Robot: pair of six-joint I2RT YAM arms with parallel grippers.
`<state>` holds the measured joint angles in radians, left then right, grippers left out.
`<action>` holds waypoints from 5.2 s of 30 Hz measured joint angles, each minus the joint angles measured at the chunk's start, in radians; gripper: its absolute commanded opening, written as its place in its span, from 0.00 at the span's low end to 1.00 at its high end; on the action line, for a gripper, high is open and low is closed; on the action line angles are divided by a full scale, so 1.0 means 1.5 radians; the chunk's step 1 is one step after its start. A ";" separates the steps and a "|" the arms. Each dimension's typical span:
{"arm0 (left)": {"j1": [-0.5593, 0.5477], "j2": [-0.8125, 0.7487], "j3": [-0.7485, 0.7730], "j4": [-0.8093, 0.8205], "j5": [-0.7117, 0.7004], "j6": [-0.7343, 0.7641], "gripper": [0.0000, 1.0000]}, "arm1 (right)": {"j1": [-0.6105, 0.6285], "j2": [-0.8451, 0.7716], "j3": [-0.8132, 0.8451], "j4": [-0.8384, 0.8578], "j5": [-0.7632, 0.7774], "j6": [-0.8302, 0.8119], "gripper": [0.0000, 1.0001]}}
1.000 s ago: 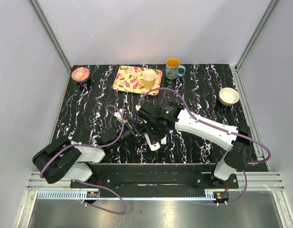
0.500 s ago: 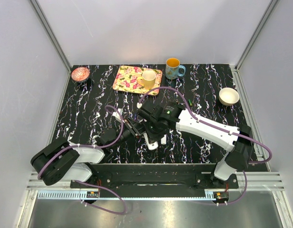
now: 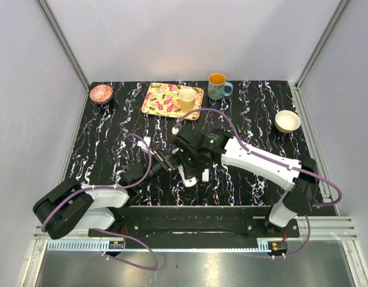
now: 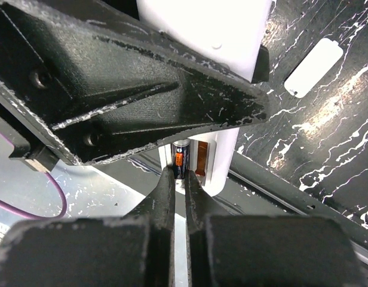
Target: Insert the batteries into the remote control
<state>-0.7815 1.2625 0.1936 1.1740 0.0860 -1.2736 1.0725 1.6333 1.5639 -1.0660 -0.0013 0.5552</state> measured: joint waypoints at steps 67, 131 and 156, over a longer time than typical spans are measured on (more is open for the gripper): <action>-0.018 -0.029 -0.035 0.038 -0.054 -0.042 0.00 | -0.001 -0.102 0.024 -0.021 0.063 -0.009 0.54; 0.009 -0.065 0.080 -0.059 0.142 -0.129 0.00 | -0.004 -0.530 -0.570 0.637 -0.046 -0.211 0.92; -0.003 -0.062 0.072 -0.008 0.142 -0.126 0.00 | -0.015 -0.532 -0.570 0.644 -0.054 -0.199 0.89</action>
<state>-0.7856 1.1702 0.3023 1.1618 0.2996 -1.4620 1.0504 0.8352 0.7082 -0.1005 -0.0826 0.2573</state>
